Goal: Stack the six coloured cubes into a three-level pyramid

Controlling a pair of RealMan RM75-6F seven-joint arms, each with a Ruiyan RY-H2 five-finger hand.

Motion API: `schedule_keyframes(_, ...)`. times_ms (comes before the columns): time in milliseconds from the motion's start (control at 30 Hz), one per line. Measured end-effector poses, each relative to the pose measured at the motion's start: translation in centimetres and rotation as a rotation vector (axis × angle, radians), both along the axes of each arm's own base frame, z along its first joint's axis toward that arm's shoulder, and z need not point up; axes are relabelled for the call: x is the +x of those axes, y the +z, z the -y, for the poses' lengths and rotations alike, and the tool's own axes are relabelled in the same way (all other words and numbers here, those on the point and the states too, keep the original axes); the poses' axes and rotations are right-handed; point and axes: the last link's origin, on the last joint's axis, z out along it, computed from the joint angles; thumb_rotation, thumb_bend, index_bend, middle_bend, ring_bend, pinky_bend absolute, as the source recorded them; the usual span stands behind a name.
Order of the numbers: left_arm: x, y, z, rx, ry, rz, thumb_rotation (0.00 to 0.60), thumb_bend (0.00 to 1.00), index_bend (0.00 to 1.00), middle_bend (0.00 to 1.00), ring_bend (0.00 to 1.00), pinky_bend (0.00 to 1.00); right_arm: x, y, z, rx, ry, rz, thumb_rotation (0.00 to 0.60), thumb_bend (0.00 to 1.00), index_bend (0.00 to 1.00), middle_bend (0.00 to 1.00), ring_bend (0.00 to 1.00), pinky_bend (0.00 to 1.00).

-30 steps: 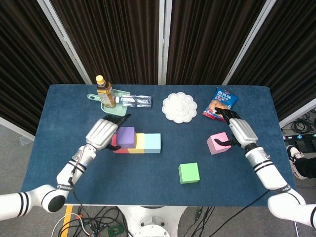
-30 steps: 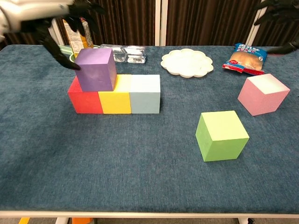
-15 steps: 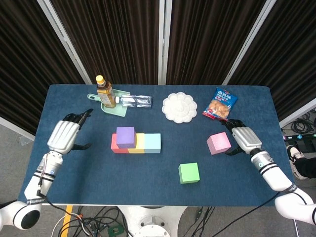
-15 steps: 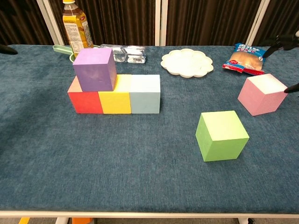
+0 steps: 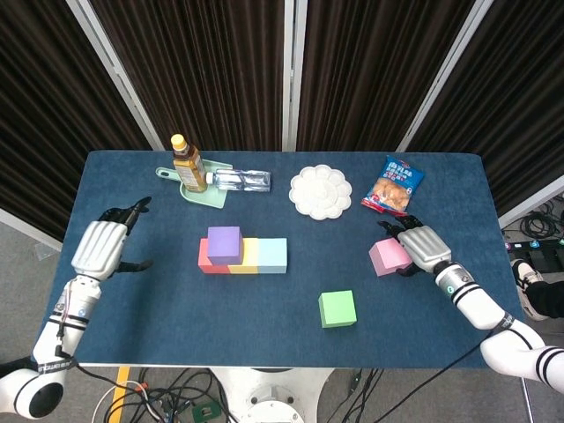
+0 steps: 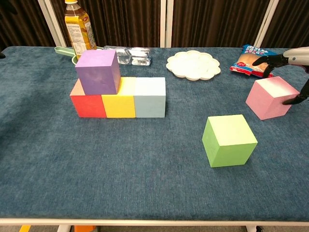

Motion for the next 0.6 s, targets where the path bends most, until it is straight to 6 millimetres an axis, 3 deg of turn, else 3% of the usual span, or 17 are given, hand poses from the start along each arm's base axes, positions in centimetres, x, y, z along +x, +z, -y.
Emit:
schedule_keyframes(333, -0.6, 0.4, 0.5, 0.023, 0.017, 0.028, 0.6, 0.06, 0.07, 0.19, 0.25, 0.22, 4.9, 0.6, -0.6, -0.01, 0.046, 0.177, 0.6, 0.22, 0.0, 0.4, 0.0, 0.0)
schedule_keyframes(600, -1.3, 0.6, 0.8, 0.023, 0.026, 0.041, 0.6, 0.06, 0.07, 0.2, 0.25, 0.22, 7.8, -2.0, 0.3, -0.031, -0.02, 0.196, 0.6, 0.2, 0.0, 0.39, 0.0, 0.0)
